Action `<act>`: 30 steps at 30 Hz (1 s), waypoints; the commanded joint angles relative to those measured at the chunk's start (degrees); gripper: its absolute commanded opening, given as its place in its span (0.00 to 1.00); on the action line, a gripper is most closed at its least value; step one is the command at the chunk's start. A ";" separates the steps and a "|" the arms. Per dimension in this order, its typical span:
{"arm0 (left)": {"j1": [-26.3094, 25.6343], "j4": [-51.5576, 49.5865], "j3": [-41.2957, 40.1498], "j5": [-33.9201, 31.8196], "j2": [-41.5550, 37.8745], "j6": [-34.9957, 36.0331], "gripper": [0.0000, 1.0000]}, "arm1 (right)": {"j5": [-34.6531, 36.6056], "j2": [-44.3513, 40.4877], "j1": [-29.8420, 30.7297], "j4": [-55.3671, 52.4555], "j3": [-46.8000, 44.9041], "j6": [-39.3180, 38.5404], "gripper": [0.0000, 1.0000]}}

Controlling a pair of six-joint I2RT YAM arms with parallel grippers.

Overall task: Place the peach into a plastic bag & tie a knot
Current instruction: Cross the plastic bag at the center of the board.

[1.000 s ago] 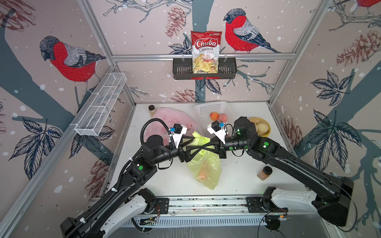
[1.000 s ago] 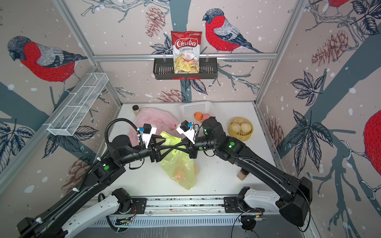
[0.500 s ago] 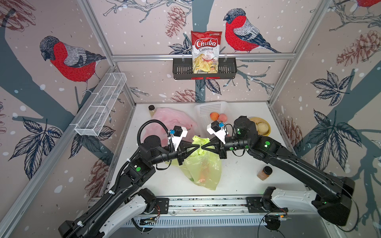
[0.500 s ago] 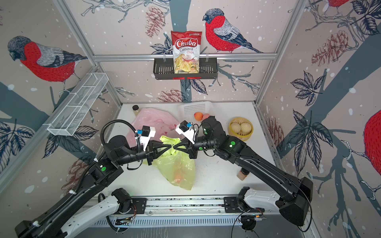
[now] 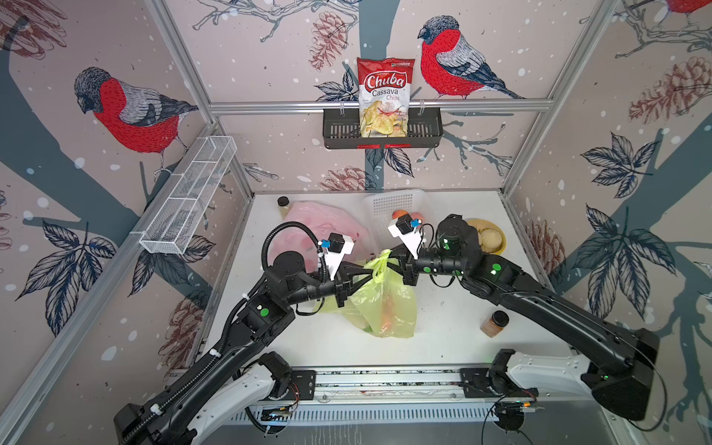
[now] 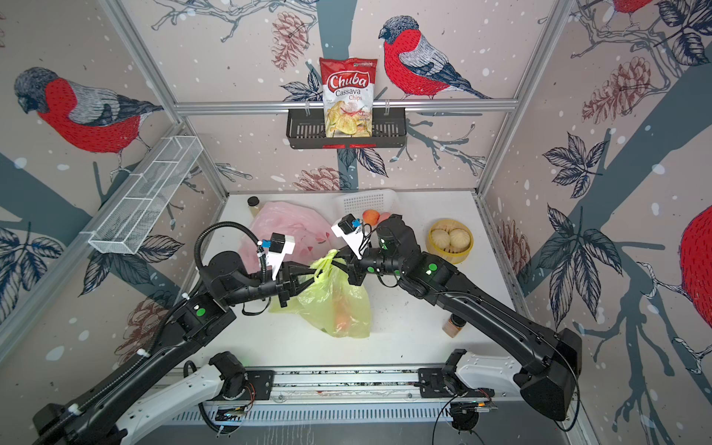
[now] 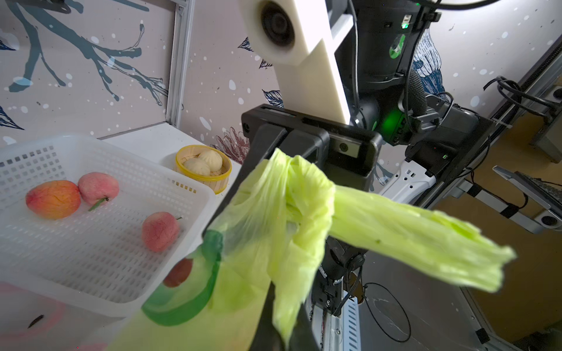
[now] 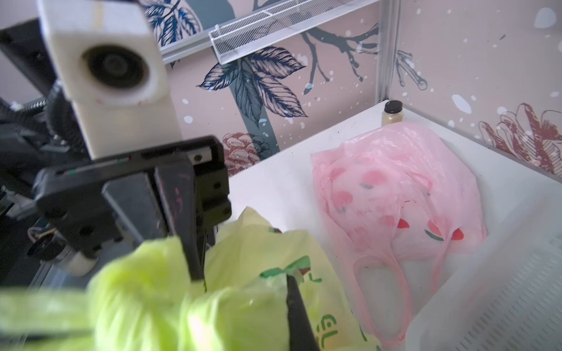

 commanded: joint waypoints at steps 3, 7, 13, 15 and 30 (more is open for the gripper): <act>-3.50 12.95 -1.88 0.37 1.43 -3.57 0.00 | 16.39 2.16 2.06 14.34 -0.17 8.13 0.00; -6.22 14.49 -2.22 -2.27 2.95 -3.47 0.00 | 20.72 4.61 2.05 16.53 0.90 10.21 0.00; -6.33 17.12 -6.31 -4.45 2.71 -5.76 0.04 | 10.66 -0.30 1.01 30.23 -6.27 13.63 0.00; -6.35 15.49 -6.71 -5.27 1.12 -5.79 0.29 | 5.03 -1.71 -0.59 34.14 -8.58 15.19 0.00; -6.27 -0.85 -3.60 -28.64 -18.45 -0.69 0.77 | -14.83 -3.04 -5.34 34.68 -8.13 15.97 0.00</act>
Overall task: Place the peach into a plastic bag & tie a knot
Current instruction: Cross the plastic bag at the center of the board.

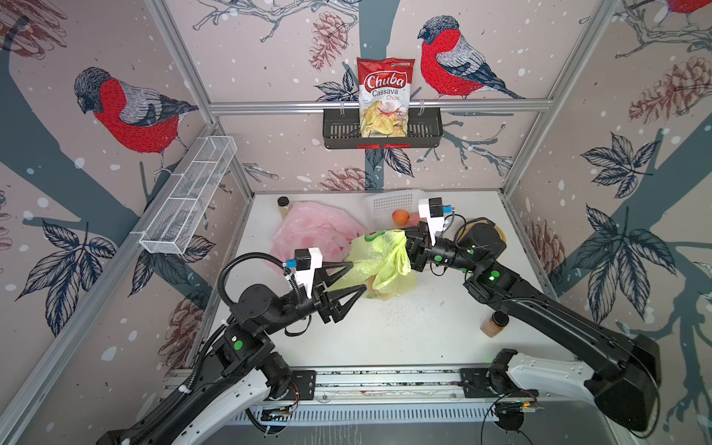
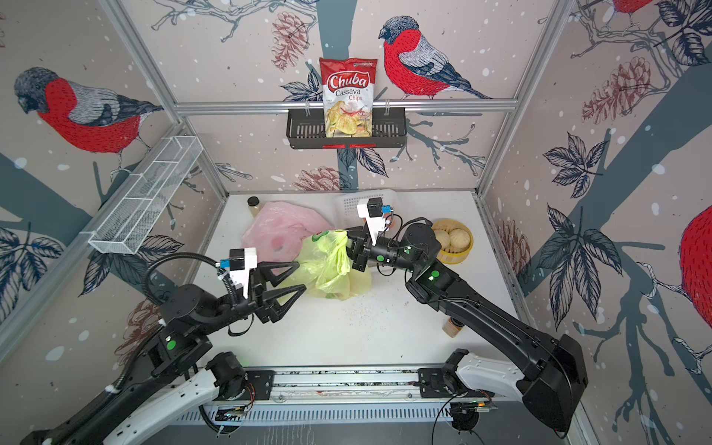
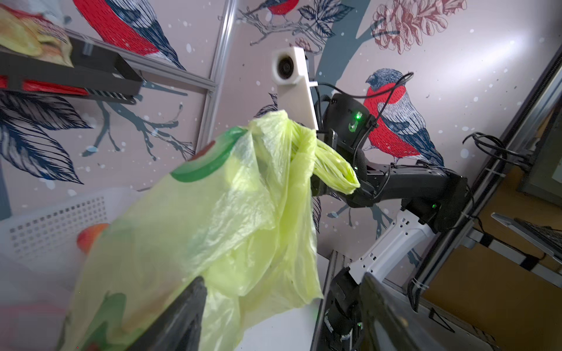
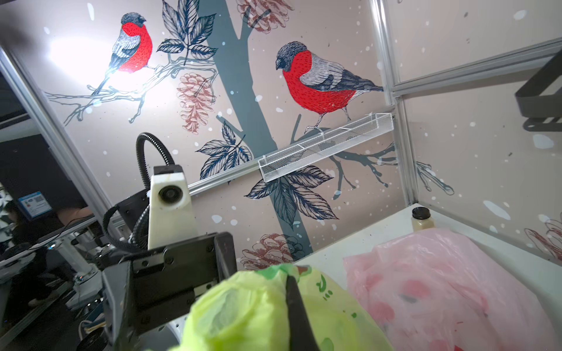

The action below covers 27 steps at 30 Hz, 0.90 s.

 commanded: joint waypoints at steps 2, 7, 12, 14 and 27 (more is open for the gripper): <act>0.02 -0.70 1.31 -11.34 -0.51 3.99 0.78 | -5.78 0.73 0.14 -2.87 2.48 -1.00 0.00; 0.02 -3.69 5.73 -8.88 6.64 12.48 0.85 | -9.00 1.65 1.24 -9.53 5.96 -3.39 0.00; 0.02 -3.53 7.70 1.87 15.51 13.67 0.71 | -8.45 1.41 3.13 -15.39 8.27 -7.01 0.00; 0.02 -6.10 8.87 2.38 17.60 13.67 0.32 | -5.69 0.59 2.97 -16.98 8.15 -7.78 0.00; 0.02 -6.39 7.80 -0.82 9.81 11.17 0.00 | 9.65 -1.03 0.80 -23.36 8.20 -12.27 0.05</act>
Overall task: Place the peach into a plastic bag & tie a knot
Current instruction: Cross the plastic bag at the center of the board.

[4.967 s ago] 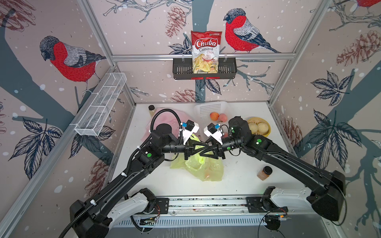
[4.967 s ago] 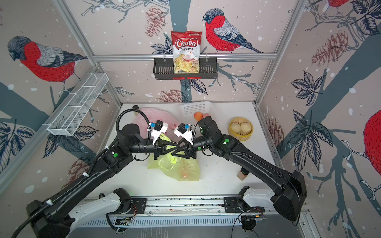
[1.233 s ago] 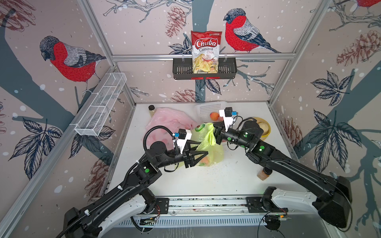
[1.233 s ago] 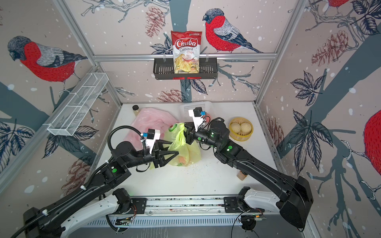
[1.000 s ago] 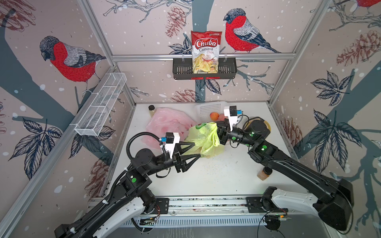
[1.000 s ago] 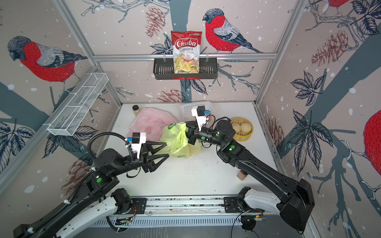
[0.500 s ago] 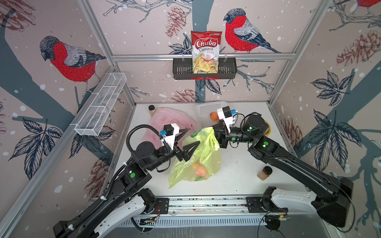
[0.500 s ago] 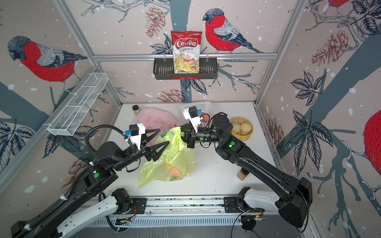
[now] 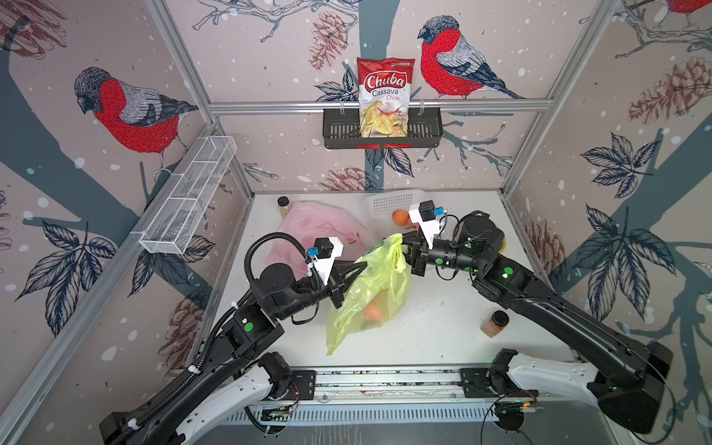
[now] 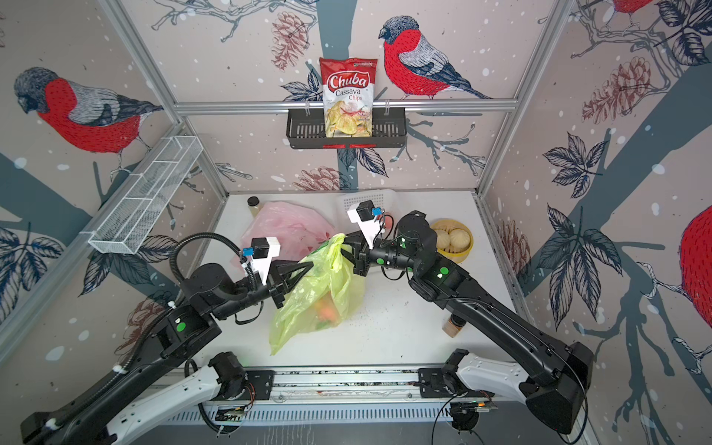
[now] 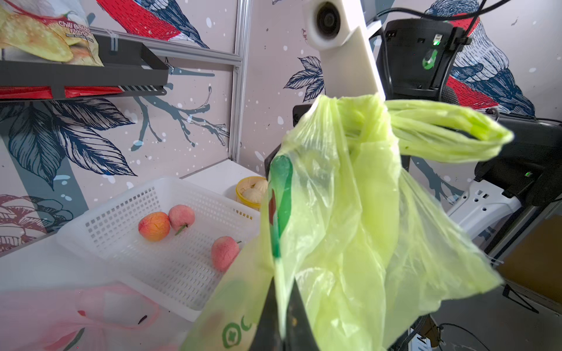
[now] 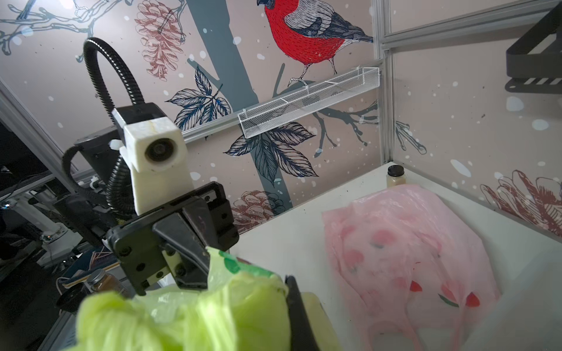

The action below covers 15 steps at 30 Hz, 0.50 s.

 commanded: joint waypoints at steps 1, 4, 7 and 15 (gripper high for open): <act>0.04 0.24 1.66 0.88 -0.07 -0.27 0.00 | 4.60 0.35 -0.27 0.07 1.03 -1.33 0.05; 0.04 1.28 1.55 2.30 -0.17 -0.84 0.00 | 4.67 0.39 -0.22 0.30 1.05 -1.42 0.09; 0.06 1.02 0.85 1.32 -0.27 -0.81 0.00 | 3.09 0.57 -0.22 0.33 1.31 -1.11 0.15; 0.04 3.15 -1.50 -3.03 -3.14 -1.78 0.00 | 0.57 0.92 -0.13 -2.02 1.05 -1.84 0.12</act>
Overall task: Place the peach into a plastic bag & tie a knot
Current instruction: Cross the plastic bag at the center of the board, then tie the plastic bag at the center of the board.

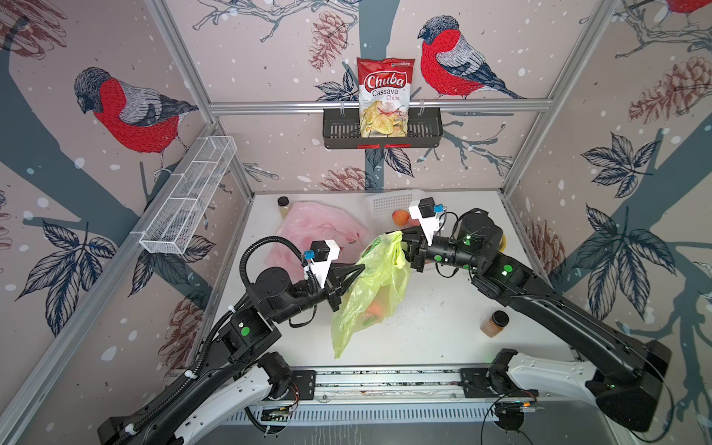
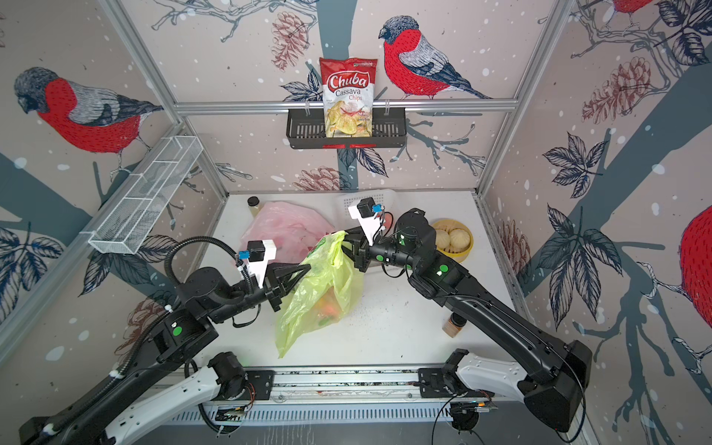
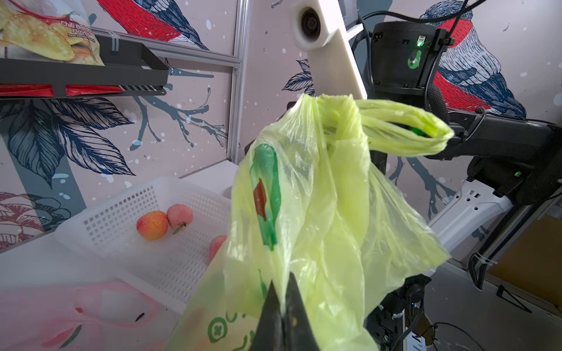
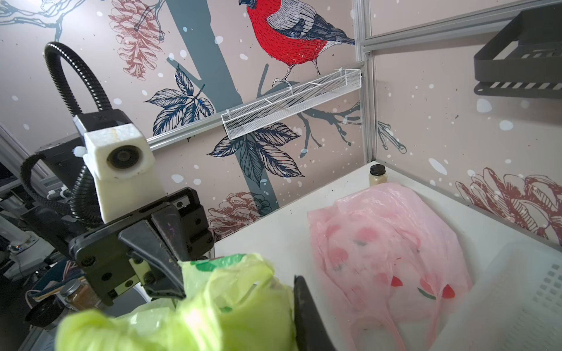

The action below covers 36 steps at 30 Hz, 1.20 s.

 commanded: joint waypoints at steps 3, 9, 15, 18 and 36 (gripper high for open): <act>0.04 4.40 -0.71 -1.18 -2.01 -1.38 0.00 | 1.55 -0.02 0.14 -1.58 -0.19 -1.00 0.06; -0.33 9.47 -2.87 11.07 2.25 -6.38 0.00 | 6.47 1.79 0.77 0.45 0.56 -0.21 0.00; -3.30 19.87 -8.88 12.51 4.13 -10.99 0.00 | 9.99 3.57 1.99 10.96 -0.34 5.54 0.00; -4.50 23.64 -10.22 12.19 5.72 -11.91 0.00 | 5.64 4.51 1.90 19.92 -2.24 10.45 0.00; -0.20 5.35 -6.33 -1.57 -5.83 -10.37 0.62 | -17.22 8.44 -2.18 34.83 -4.95 23.04 0.00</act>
